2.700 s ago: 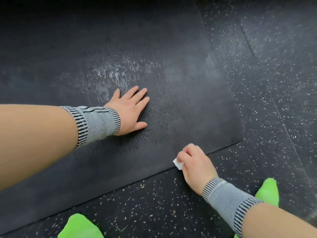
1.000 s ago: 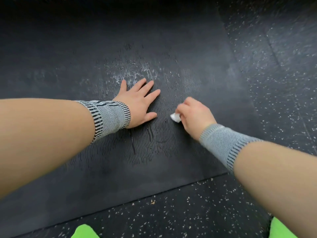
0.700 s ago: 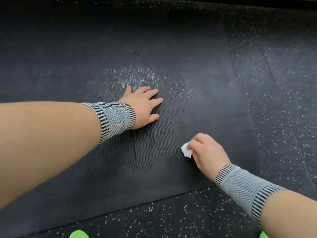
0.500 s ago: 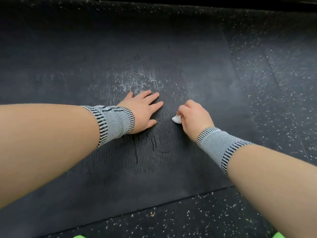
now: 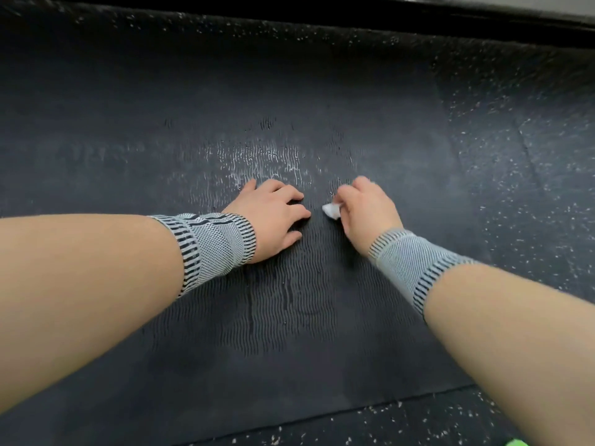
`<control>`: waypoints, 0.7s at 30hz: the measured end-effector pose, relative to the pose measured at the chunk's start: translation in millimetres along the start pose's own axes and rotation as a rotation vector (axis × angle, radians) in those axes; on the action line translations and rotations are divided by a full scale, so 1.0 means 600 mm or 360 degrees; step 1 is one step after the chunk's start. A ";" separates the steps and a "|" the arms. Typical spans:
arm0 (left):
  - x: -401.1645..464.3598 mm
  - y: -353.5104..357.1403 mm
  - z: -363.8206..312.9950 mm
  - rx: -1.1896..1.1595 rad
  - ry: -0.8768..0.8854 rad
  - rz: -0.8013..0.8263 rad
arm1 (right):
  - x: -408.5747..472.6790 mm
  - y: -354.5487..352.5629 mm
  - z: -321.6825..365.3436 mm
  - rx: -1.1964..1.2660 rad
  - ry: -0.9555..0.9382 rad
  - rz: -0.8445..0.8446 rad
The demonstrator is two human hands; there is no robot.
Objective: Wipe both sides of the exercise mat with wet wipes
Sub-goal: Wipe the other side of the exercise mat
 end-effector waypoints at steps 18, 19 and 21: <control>0.077 -0.050 0.055 -0.0216 -0.0418 -0.0027 | 0.038 -0.012 -0.035 0.0029 -0.0191 -0.0004; 0.080 -0.053 0.059 -0.0221 -0.0413 -0.0067 | 0.009 -0.009 -0.036 0.0068 -0.0299 -0.0001; 0.084 -0.057 0.065 -0.0239 -0.0415 -0.0126 | -0.034 -0.008 -0.042 0.0132 -0.0461 0.0043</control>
Point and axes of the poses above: each hand's wrist, its own x-axis towards the middle knuckle, its own y-axis out of the palm, z = x × y, the point moved 3 cm from there along x, towards the middle knuckle, and after that the axes turned 7 degrees about z, right-handed, at the moved point
